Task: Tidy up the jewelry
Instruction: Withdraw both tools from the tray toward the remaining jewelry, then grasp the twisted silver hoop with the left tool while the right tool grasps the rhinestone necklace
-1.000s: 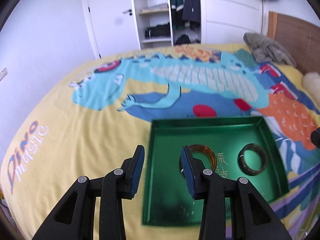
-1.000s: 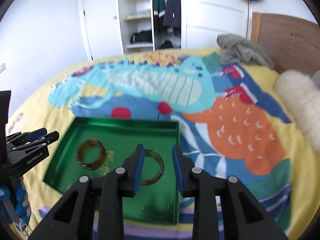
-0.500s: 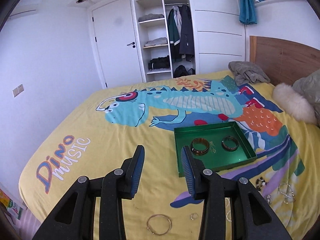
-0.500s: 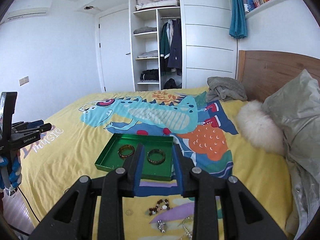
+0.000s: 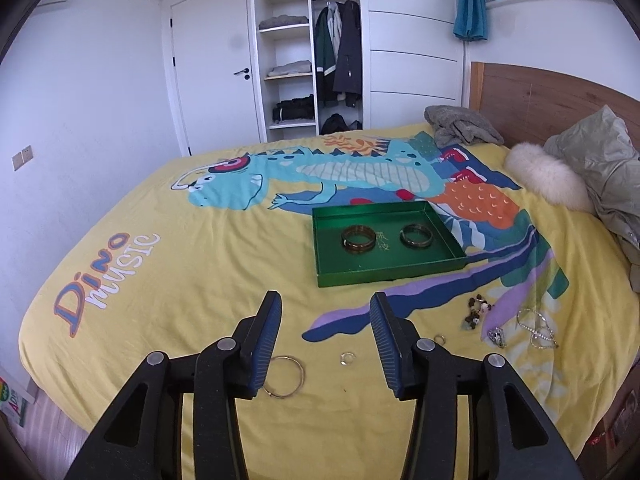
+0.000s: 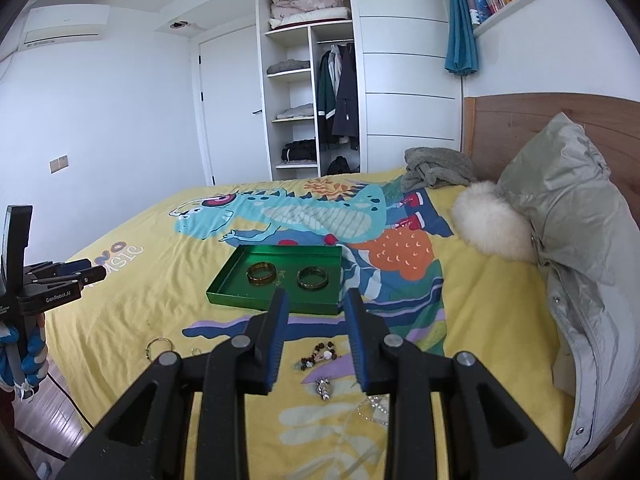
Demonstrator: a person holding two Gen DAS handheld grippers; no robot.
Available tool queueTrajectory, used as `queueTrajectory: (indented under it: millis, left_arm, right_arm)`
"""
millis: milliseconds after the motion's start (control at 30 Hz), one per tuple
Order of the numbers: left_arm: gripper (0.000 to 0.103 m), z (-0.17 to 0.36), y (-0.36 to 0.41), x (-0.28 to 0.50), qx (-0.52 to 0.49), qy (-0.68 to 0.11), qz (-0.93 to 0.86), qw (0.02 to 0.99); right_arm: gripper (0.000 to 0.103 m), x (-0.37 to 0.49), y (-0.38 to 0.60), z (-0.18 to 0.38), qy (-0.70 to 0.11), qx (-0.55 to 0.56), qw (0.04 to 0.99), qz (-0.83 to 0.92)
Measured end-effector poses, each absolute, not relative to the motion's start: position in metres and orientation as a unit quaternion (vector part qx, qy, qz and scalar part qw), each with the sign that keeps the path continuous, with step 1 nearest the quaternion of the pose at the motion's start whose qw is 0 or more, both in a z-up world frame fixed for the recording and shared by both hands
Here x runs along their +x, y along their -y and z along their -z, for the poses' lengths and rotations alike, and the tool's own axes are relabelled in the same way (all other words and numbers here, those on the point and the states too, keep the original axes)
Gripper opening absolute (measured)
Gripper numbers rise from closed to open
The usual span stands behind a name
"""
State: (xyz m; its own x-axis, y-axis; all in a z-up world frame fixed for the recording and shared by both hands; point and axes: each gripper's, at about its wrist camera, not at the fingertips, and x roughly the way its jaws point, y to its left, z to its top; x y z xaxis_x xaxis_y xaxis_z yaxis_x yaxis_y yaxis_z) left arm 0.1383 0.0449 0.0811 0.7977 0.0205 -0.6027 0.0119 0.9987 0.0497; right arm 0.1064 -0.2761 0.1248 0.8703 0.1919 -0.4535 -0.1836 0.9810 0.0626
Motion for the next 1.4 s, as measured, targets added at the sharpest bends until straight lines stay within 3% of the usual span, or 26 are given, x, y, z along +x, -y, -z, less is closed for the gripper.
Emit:
queueTrajectory:
  millis: [100,233,467,633,1100,1300,1400]
  left_arm:
    - [0.053,-0.056,-0.031,0.144,0.021,-0.335,0.017,0.942]
    - [0.059,-0.013,-0.008,0.151,0.014,-0.366,0.044,0.93]
    - [0.061,0.055,0.025,0.17,0.022,-0.415,0.059,0.908]
    - [0.063,0.088,0.043,0.189,0.031,-0.439,0.064,0.896]
    - [0.064,0.13,0.073,0.236,0.038,-0.474,0.075,0.876]
    - [0.06,0.138,0.076,0.24,0.036,-0.476,0.08,0.875]
    - [0.05,0.137,0.076,0.24,0.032,-0.474,0.09,0.875]
  right_arm:
    - [0.029,0.108,0.29,-0.101,-0.254,0.012,0.963,-0.091]
    - [0.046,0.117,0.308,-0.058,-0.287,0.023,0.953,-0.092]
    - [0.047,0.154,0.32,0.024,-0.363,-0.002,0.925,-0.11]
    - [0.055,0.181,0.326,0.068,-0.396,-0.015,0.911,-0.115]
    - [0.06,0.223,0.329,0.113,-0.423,-0.033,0.893,-0.15]
    - [0.057,0.217,0.322,0.121,-0.432,-0.042,0.885,-0.169]
    - [0.032,0.218,0.319,0.127,-0.441,-0.059,0.882,-0.156]
